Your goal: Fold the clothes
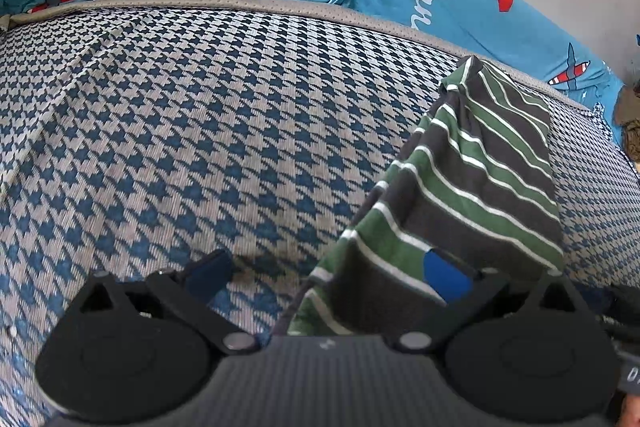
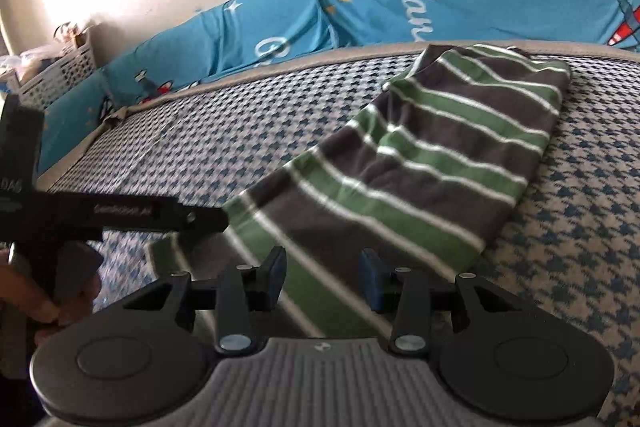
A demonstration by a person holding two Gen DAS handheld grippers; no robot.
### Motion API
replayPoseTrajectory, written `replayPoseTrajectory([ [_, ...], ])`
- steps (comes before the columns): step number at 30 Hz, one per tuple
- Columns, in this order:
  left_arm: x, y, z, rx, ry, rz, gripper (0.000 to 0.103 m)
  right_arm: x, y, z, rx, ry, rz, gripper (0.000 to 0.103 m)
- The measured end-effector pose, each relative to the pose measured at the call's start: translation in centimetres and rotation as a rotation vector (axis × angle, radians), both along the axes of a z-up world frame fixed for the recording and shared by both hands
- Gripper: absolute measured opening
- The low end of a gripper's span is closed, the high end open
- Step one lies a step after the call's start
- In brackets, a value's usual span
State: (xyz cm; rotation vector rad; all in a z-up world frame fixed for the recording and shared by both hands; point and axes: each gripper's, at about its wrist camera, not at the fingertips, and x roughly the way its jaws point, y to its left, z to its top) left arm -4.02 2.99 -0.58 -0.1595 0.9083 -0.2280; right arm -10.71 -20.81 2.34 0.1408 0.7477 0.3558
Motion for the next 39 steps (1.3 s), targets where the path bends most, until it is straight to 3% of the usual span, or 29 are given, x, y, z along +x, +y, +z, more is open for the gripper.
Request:
replayPoseTrajectory([
  [18,-2.6,0.8,0.0,-0.011,-0.014,0.060,0.103,-3.6,2.7,-0.2,-0.057,-0.019,0.168,0.041],
  [27,-3.6,1.5,0.2,-0.040,-0.009,0.062,0.103,-6.5,6.0,-0.8,-0.234,-0.085,0.332,0.044],
  [36,-4.6,2.4,0.3,-0.086,-0.004,0.063,0.103,-8.3,8.2,-2.5,-0.457,-0.197,0.394,0.045],
  [39,-4.8,2.7,0.3,-0.105,-0.002,0.065,0.103,-8.3,8.3,-2.7,-0.468,-0.212,0.389,0.044],
])
